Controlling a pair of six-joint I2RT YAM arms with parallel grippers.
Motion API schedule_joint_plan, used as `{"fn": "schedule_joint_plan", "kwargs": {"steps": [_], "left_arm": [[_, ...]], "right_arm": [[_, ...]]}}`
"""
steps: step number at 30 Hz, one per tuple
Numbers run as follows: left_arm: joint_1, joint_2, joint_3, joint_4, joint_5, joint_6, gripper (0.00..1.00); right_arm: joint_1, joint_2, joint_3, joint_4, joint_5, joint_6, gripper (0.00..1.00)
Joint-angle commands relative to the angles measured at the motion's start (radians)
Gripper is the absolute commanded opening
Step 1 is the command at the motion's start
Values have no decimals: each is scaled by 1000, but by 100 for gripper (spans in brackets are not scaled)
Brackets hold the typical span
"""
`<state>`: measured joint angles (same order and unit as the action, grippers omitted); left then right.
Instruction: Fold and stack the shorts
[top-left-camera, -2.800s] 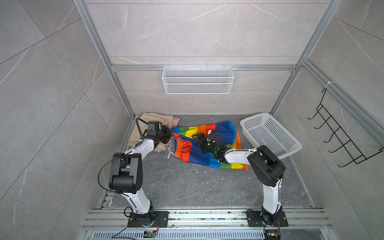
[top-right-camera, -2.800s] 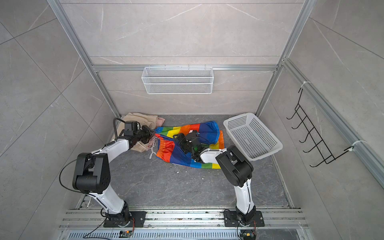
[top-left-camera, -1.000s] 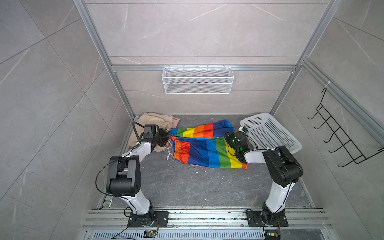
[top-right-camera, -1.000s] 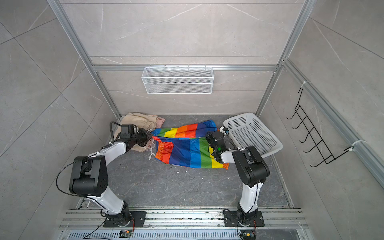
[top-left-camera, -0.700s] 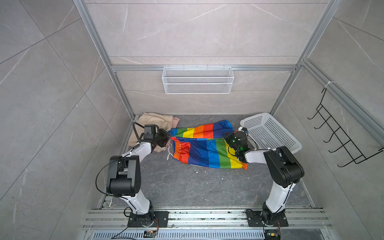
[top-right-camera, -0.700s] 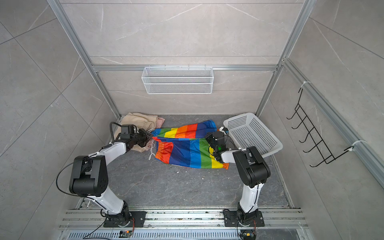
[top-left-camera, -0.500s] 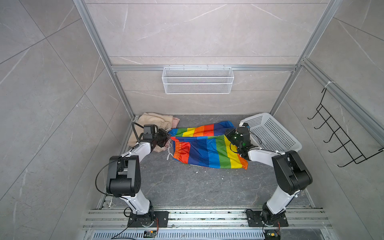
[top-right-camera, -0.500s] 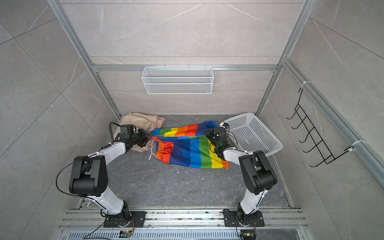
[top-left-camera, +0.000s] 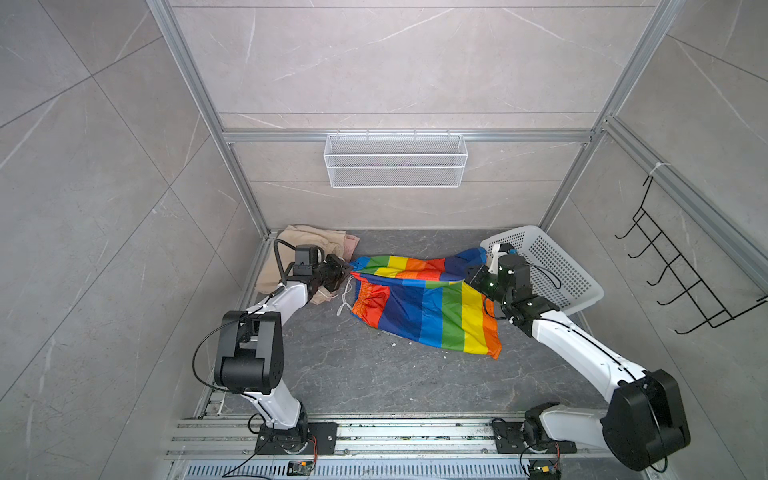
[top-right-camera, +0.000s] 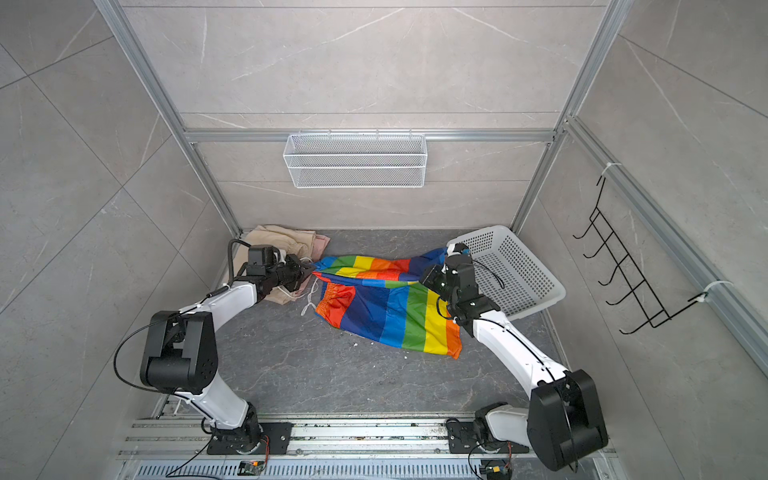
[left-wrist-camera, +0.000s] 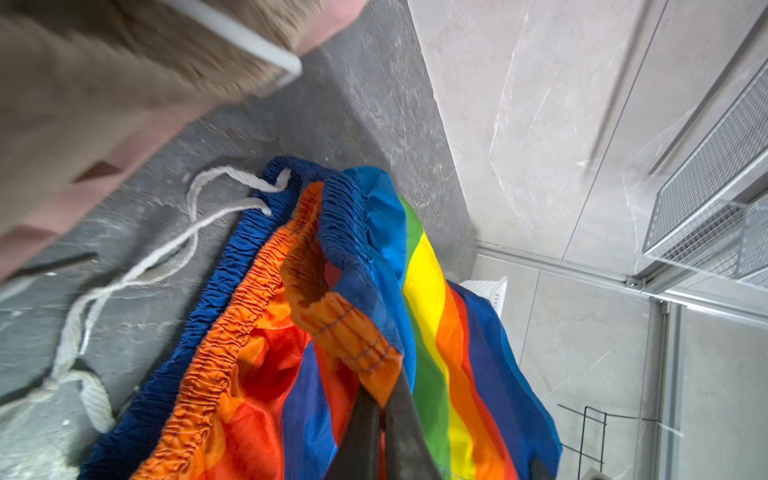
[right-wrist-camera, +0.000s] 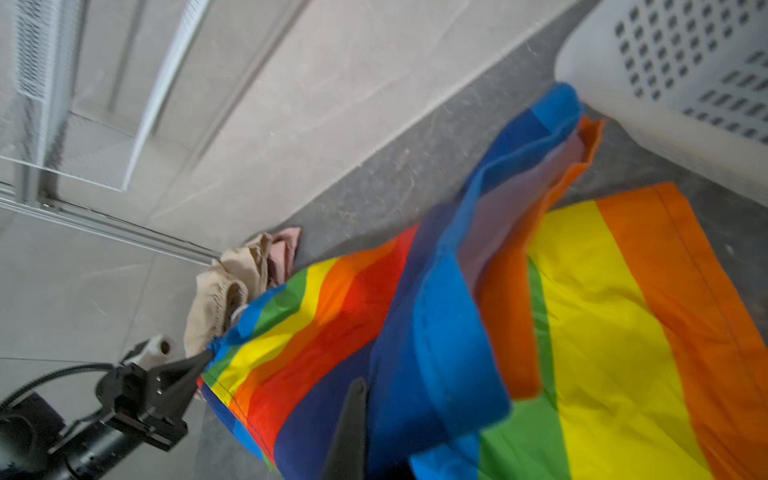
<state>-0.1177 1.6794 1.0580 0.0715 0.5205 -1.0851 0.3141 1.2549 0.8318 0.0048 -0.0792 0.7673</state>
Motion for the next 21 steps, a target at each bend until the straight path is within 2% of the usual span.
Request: {"fn": "schedule_joint_plan", "kwargs": {"steps": [1, 6, 12, 18, 21], "left_arm": [[-49, 0, -16, 28, -10, 24, 7], [-77, -15, -118, 54, -33, 27, 10], [-84, -50, -239, 68, -56, 38, 12], [-91, -40, -304, 108, -50, 34, 13], [-84, -29, -323, 146, -44, 13, 4]], "right_arm": [[-5, -86, -97, -132, 10, -48, 0], [-5, -149, -251, -152, 18, -48, 0], [-5, -165, -432, -58, -1, 16, 0], [-5, -30, -443, 35, -23, 50, 0], [-5, 115, -375, 85, -32, 37, 0]]}}
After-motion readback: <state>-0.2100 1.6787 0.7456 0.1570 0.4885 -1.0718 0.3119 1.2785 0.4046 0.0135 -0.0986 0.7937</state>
